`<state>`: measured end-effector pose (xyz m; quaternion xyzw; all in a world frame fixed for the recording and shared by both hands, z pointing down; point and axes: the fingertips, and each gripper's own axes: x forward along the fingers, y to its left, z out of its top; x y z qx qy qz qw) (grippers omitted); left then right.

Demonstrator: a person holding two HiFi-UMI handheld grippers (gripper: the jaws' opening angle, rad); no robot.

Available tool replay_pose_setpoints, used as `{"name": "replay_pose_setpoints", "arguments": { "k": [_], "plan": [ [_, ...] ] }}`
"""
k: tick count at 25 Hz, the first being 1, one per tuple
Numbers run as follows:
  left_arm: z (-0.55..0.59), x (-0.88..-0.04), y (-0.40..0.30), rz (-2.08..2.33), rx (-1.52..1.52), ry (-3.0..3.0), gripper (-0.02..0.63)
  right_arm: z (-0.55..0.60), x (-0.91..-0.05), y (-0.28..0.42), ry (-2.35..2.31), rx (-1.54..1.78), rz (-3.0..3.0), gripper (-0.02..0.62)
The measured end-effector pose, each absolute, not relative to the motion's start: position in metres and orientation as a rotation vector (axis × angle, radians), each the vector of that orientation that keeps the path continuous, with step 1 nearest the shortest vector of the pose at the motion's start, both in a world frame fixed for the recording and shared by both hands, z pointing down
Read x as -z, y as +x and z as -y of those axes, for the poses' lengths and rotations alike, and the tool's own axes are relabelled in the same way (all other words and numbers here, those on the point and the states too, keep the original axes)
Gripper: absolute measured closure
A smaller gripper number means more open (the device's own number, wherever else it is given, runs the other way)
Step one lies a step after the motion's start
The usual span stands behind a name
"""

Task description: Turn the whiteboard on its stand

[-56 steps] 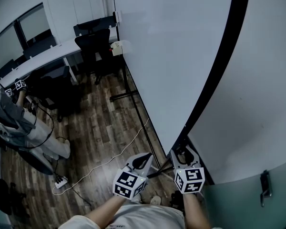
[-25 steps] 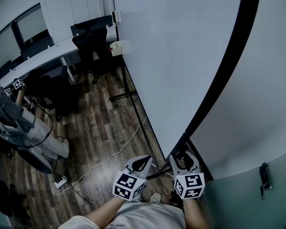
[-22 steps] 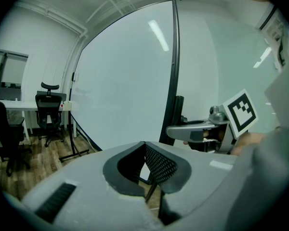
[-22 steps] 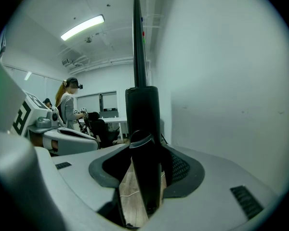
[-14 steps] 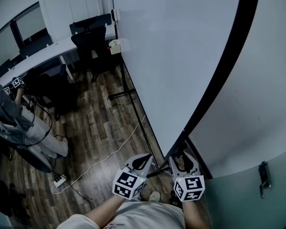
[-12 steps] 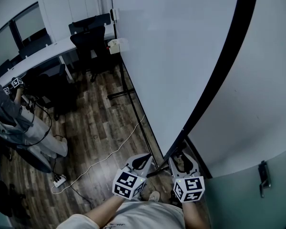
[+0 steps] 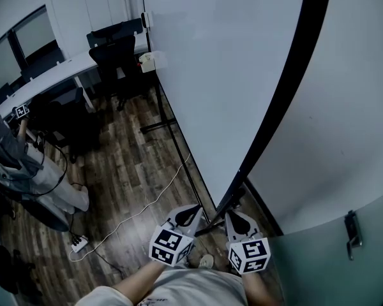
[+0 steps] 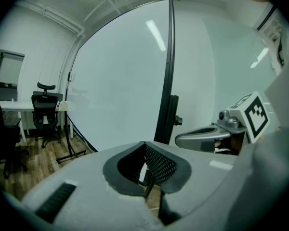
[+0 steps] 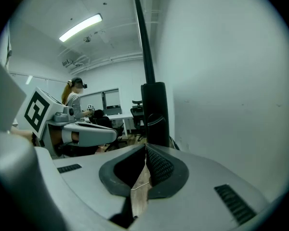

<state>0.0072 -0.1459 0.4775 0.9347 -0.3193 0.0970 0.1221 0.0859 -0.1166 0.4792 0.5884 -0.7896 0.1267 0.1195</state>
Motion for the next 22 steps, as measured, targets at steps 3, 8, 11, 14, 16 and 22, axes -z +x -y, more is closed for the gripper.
{"name": "replay_pose_setpoints", "arguments": {
  "k": [3,8,11,14,16,22],
  "plan": [
    [0.148,-0.481,0.012,0.935,-0.288,2.728,0.595,0.118,-0.486,0.084,1.68,-0.383,2.331,0.588],
    [0.151,-0.482,0.007,0.952,-0.288,2.719,0.595,0.121,-0.489,0.074,1.632,-0.375,2.342,0.589],
    [0.15,-0.48,0.001,0.962,-0.283,2.714,0.595,0.12,-0.486,0.069,1.629,-0.384,2.346,0.589],
    [0.152,-0.483,-0.004,0.98,-0.28,2.702,0.595,0.121,-0.486,0.066,1.616,-0.367,2.352,0.589],
    [0.153,-0.485,-0.001,0.989,-0.281,2.697,0.595,0.122,-0.49,0.069,1.608,-0.374,2.359,0.589],
    [0.15,-0.475,-0.011,0.988,-0.27,2.702,0.595,0.121,-0.481,0.055,1.592,-0.384,2.369,0.589]
  ]
}}
